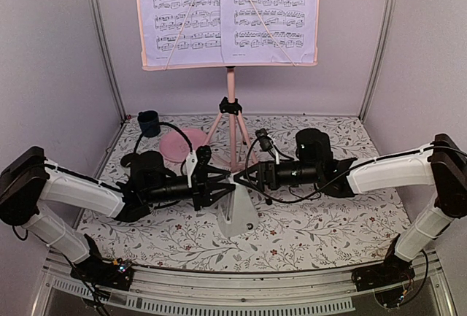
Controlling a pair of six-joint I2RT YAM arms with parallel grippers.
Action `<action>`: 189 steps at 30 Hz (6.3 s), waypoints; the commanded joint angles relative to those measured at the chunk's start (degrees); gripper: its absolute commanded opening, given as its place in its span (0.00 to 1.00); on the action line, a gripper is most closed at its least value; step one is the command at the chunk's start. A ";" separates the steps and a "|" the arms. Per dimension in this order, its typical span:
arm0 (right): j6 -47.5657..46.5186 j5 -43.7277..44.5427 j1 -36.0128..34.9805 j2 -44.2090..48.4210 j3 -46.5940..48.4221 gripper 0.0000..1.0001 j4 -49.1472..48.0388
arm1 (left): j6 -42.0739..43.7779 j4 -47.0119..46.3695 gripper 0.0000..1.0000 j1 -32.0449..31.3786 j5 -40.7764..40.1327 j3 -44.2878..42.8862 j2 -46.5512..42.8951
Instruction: Set up the instrument practice props
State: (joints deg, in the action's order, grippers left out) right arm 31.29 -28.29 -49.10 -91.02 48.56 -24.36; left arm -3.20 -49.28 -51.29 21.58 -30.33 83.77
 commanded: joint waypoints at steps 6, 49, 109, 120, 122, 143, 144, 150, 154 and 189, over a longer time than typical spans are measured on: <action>-1.00 4.83 1.37 -3.63 1.68 0.74 9.09 | 0.53 0.72 0.27 0.64 2.02 2.47 -0.66; -7.57 3.27 2.24 -4.51 2.31 0.73 12.02 | -13.13 42.73 0.00 7.42 -15.41 -3.26 -20.41; -13.22 -2.41 -0.46 3.24 8.61 0.75 16.28 | -2.45 11.89 0.38 9.31 -0.74 8.45 -17.51; -11.95 -2.85 -0.58 0.35 10.13 0.59 16.63 | 0.63 6.02 0.18 3.38 2.18 4.14 -9.07; -11.80 -2.62 -0.61 0.09 10.18 0.58 16.68 | 0.42 4.96 0.17 2.81 2.29 3.91 -8.02; -12.23 -1.54 -0.57 -0.38 10.08 0.45 17.49 | -0.49 3.38 0.12 1.27 4.80 -0.37 -0.73; -12.22 -1.47 -0.58 -0.38 10.05 0.45 17.57 | -0.45 3.47 0.11 1.18 5.34 -0.59 -0.53; -12.28 -1.22 -0.60 -0.29 9.98 0.42 17.59 | 0.69 4.53 0.08 0.35 6.71 -1.64 0.18; -12.14 -1.02 -0.61 -0.38 9.99 0.41 17.73 | 1.09 4.54 0.07 -0.12 7.00 -1.08 -0.46; -12.30 -0.82 -0.56 -0.25 9.72 0.41 17.70 | 9.14 12.01 0.44 -10.26 -1.29 1.42 -3.09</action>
State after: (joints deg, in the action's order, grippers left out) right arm 19.42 -30.48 -49.50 -90.48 57.71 -7.70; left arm 3.46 -39.24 -59.33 23.24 -27.51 78.48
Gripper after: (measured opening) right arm 0.407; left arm 0.442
